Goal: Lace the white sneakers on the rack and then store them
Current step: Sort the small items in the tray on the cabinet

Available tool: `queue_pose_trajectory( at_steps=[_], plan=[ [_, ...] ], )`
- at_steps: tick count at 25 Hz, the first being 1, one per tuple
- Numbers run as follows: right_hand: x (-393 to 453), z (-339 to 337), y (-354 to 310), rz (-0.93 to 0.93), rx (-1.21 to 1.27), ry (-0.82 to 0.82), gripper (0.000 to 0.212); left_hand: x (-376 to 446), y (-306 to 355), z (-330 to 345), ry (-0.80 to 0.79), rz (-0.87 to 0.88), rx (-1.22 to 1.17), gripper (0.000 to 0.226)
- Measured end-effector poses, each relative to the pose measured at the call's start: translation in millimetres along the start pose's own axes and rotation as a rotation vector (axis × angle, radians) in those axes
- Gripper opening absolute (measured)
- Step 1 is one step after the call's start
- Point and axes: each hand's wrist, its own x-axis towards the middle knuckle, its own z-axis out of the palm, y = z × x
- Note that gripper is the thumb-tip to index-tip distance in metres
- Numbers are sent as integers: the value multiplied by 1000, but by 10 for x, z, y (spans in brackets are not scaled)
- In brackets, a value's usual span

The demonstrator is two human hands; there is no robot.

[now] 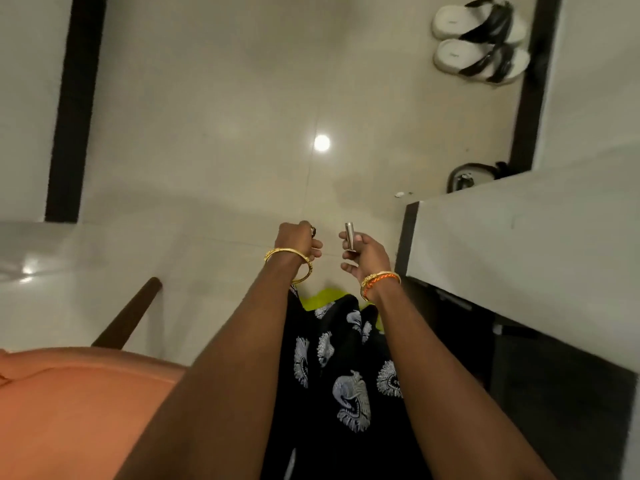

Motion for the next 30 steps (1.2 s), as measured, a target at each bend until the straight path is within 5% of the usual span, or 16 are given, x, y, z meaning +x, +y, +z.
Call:
queue_pose_trajectory(
  at_steps=[9,19,24,28,30],
  plan=[
    [-1416,-458,141,-67,473,178,25,-1271,-43,239,-467,246,337,22],
    [-2777,-1618,1791,-172,1034,555,15,-2323,-1417,1160,-820,370,928,20],
    [-3803,-2150,2896,-205,1204,940,18,-3031,-2507,1625,-1046,608,1263,10],
    [-4507,-2453,3971,45,878,1458,17,-3735,-3549,2052,-1243,668,1448,8],
    [-4630,-2556,4349,172,760,1543,17,-3978,-3971,2266,-1295,834,1487,11]
  ],
)
